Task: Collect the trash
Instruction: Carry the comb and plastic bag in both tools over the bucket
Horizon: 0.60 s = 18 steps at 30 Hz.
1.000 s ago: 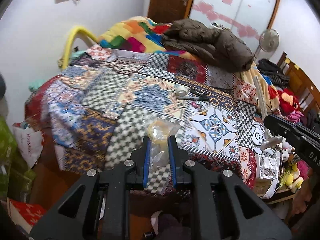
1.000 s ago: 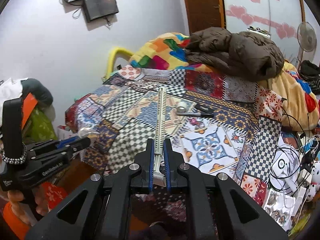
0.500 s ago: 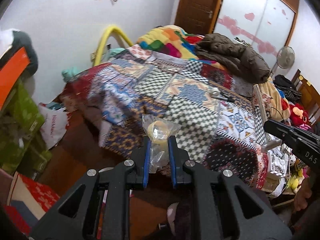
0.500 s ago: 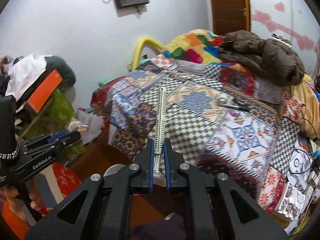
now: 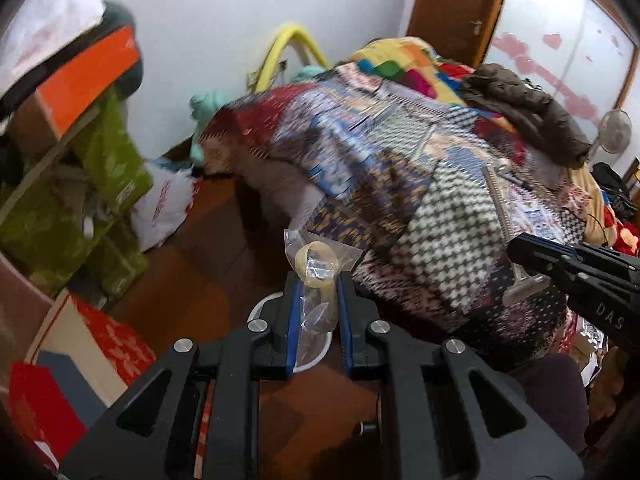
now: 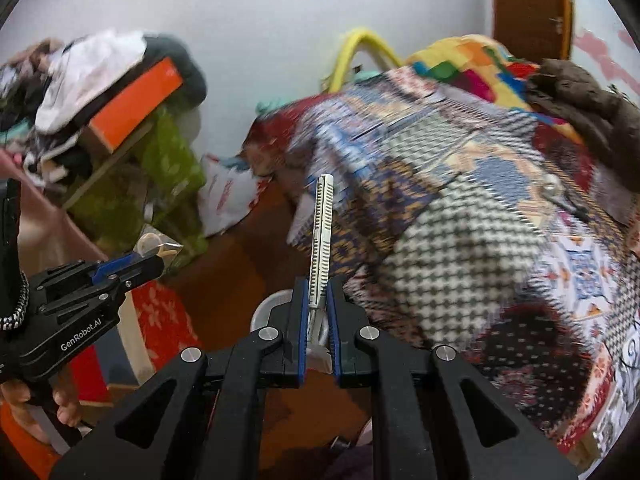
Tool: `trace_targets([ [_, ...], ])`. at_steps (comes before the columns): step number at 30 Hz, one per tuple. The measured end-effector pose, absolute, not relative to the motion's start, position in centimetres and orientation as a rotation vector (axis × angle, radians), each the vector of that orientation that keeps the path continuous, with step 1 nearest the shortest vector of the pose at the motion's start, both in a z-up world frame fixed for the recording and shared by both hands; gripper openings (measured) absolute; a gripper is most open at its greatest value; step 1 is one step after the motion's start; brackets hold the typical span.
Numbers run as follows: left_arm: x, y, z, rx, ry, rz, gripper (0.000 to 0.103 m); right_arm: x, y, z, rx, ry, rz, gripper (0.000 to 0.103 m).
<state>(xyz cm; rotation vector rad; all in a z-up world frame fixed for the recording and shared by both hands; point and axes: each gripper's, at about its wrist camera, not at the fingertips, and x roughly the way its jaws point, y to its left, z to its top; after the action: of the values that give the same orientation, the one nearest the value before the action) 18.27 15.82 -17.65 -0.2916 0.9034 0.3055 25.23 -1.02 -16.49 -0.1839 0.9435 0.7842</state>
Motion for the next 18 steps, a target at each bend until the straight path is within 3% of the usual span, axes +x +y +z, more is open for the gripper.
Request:
trace_targets([
  [18, 19.1, 21.7, -30.9, -0.44, 1.181, 0.35, 0.016, 26.2, 9.9, -28.3, -0.342, 1.241, 0.88, 0.009],
])
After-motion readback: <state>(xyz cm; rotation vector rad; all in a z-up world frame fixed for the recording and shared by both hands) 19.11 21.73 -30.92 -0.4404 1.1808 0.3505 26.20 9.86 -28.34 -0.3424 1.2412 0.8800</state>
